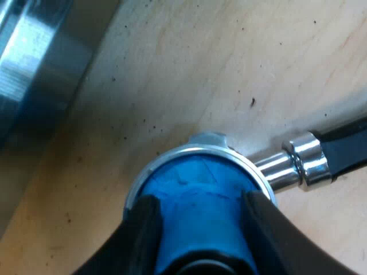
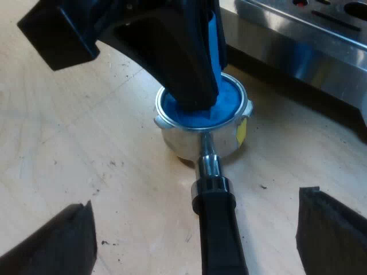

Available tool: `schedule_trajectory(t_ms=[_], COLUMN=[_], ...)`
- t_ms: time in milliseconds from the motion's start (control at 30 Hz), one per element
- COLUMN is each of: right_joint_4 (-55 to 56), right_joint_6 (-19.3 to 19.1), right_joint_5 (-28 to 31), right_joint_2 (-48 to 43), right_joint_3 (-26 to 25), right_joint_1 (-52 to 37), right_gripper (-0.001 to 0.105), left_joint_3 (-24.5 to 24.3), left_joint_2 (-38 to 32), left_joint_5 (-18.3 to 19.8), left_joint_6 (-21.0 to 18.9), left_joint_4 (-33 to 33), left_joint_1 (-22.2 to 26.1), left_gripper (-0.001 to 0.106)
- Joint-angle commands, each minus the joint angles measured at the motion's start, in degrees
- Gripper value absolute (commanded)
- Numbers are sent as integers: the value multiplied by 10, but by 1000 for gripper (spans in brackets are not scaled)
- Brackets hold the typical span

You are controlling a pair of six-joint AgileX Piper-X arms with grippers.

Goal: Grind coffee beans and then tamp

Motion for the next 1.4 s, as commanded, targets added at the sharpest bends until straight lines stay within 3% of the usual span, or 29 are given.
schedule_trajectory(t_ms=[33, 233, 500, 967, 1400], right_joint_4=[-7, -7, -7, -7, -7], right_joint_6=[-7, -7, -7, -7, -12], right_joint_5=[-1, 0, 0, 0, 0], right_joint_2=[1, 1, 1, 1, 1], right_joint_3=[-1, -1, -1, -1, -1], right_joint_1=[-1, -1, -1, -1, -1], right_gripper=[72, 72, 72, 72, 72], left_joint_3=[53, 71, 71, -20, -59], left_joint_2=[38, 38, 36, -35, -98], left_joint_5=[-13, -41, -35, -35, -35], left_joint_6=[-10, -12, -12, -12, -12], left_joint_4=[12, 2, 2, 26, 77], left_joint_1=[-4, -15, -17, -17, -17], left_gripper=[0, 0, 0, 0, 0])
